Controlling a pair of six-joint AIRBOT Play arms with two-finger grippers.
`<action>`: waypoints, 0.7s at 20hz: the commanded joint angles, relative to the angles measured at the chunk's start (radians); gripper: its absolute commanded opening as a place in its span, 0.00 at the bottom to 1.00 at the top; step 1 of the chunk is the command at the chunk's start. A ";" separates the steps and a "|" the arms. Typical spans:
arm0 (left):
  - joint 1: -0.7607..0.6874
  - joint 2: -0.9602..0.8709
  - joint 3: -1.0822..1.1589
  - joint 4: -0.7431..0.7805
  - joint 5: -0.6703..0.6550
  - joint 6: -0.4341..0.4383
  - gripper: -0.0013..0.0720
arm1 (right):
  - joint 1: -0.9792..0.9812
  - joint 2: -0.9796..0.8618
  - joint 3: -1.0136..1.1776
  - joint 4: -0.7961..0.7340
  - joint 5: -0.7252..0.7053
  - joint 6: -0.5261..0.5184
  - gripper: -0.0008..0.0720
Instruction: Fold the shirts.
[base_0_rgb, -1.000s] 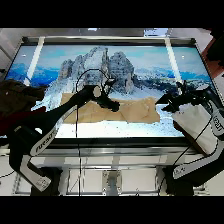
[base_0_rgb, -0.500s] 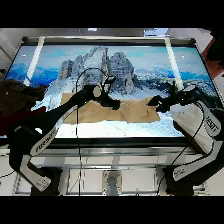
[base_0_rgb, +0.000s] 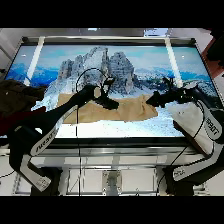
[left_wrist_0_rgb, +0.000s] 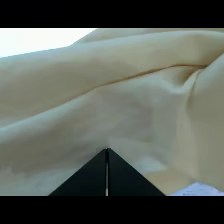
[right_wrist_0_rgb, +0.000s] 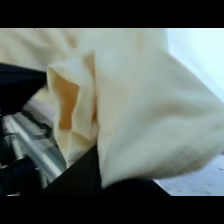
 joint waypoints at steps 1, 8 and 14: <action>0.001 -0.007 0.000 0.195 -0.108 -0.126 0.03 | -0.008 0.090 0.002 0.139 0.095 -0.013 0.05; 0.000 -0.010 0.001 0.067 -0.026 -0.110 0.03 | 0.087 0.223 0.222 0.156 0.153 0.140 0.05; 0.018 0.007 0.182 0.305 -0.325 0.051 0.03 | 0.272 0.223 0.313 0.051 0.026 0.290 0.05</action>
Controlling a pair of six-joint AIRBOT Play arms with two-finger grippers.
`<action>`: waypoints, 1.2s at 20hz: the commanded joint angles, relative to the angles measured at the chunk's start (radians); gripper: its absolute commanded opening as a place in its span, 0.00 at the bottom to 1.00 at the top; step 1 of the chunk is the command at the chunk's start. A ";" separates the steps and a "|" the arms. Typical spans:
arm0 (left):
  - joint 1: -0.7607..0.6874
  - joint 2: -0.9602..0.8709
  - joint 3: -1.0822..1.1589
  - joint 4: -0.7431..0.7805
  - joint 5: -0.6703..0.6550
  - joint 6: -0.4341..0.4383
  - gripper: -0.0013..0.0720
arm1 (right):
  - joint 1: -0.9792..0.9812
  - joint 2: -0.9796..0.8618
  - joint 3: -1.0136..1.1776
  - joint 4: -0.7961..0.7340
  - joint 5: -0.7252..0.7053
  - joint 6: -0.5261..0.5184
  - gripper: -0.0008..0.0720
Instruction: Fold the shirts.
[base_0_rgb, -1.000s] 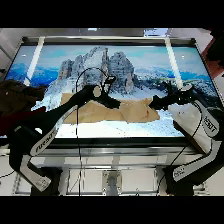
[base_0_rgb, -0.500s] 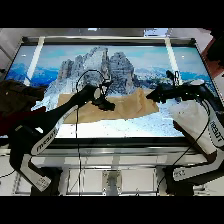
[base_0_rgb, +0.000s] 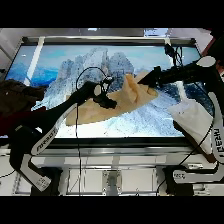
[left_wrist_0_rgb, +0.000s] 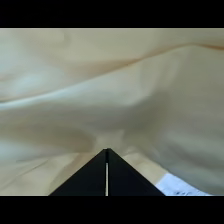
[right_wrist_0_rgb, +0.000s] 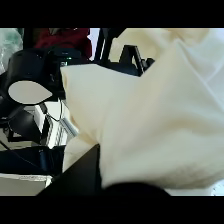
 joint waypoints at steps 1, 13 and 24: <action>0.023 0.024 0.138 0.315 -0.275 0.057 0.03 | 0.114 0.006 0.041 -0.053 -0.127 0.110 0.05; 0.256 0.346 0.266 0.513 -0.506 -0.017 0.03 | 0.668 -0.257 0.041 0.115 -0.889 0.184 0.05; 0.256 0.346 0.264 0.466 -0.537 -0.017 0.03 | 0.518 -0.276 0.040 0.113 -0.651 -0.015 0.76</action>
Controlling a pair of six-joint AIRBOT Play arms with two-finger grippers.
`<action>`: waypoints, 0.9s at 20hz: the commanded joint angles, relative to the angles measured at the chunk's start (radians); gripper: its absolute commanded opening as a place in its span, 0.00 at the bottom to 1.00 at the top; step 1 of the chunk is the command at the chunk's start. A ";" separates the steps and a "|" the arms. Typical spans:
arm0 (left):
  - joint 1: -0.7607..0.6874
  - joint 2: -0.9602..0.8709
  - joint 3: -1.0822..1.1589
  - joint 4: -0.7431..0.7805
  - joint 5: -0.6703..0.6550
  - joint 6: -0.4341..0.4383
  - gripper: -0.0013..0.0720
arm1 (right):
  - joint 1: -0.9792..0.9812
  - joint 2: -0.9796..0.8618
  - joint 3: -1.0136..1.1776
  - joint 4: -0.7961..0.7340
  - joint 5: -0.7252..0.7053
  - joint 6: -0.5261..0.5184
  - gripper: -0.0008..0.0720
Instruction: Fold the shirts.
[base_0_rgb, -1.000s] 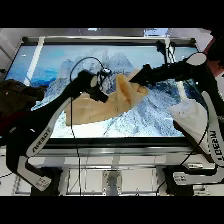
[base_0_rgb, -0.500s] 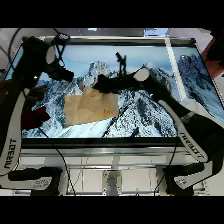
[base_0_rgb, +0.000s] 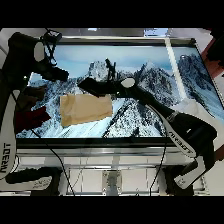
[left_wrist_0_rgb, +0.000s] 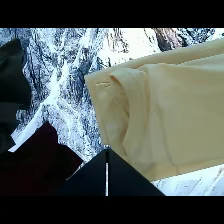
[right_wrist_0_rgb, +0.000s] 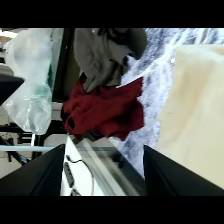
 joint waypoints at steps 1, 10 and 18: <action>0.001 0.001 0.001 -0.004 -0.013 0.000 0.03 | -0.121 -0.003 0.000 -0.184 0.178 0.021 0.76; 0.001 0.000 0.001 -0.011 0.030 -0.026 0.03 | -0.281 -0.068 -0.025 -0.658 0.278 0.383 0.78; 0.001 0.000 0.001 -0.070 0.033 -0.029 0.03 | -0.239 -0.259 -0.024 -0.114 0.228 0.138 0.87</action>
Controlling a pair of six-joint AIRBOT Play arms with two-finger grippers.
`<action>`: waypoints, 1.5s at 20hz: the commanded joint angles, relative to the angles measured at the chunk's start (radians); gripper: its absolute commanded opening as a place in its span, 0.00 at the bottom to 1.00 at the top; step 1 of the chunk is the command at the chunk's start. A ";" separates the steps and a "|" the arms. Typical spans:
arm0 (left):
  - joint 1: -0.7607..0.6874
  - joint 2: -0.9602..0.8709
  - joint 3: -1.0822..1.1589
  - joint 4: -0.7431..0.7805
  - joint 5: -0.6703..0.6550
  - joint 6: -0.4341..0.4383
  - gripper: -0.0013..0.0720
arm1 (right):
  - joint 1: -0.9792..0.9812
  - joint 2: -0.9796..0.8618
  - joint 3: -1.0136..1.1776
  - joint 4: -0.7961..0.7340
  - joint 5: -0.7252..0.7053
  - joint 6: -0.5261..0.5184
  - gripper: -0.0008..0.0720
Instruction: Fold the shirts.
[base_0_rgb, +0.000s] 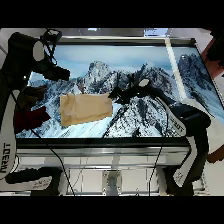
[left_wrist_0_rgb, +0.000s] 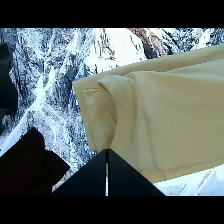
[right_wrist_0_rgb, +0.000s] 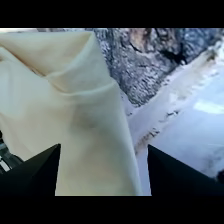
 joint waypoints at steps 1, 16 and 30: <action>0.001 0.000 0.001 -0.029 0.004 -0.002 0.03 | 0.035 -0.063 0.004 0.188 -0.039 -0.074 0.87; 0.001 0.000 0.001 -0.039 -0.006 0.027 0.03 | -0.014 0.021 0.024 0.428 0.045 -0.289 0.05; 0.001 0.000 0.001 -0.218 -0.008 0.024 0.03 | -1.012 0.627 0.024 -0.320 0.584 0.088 0.05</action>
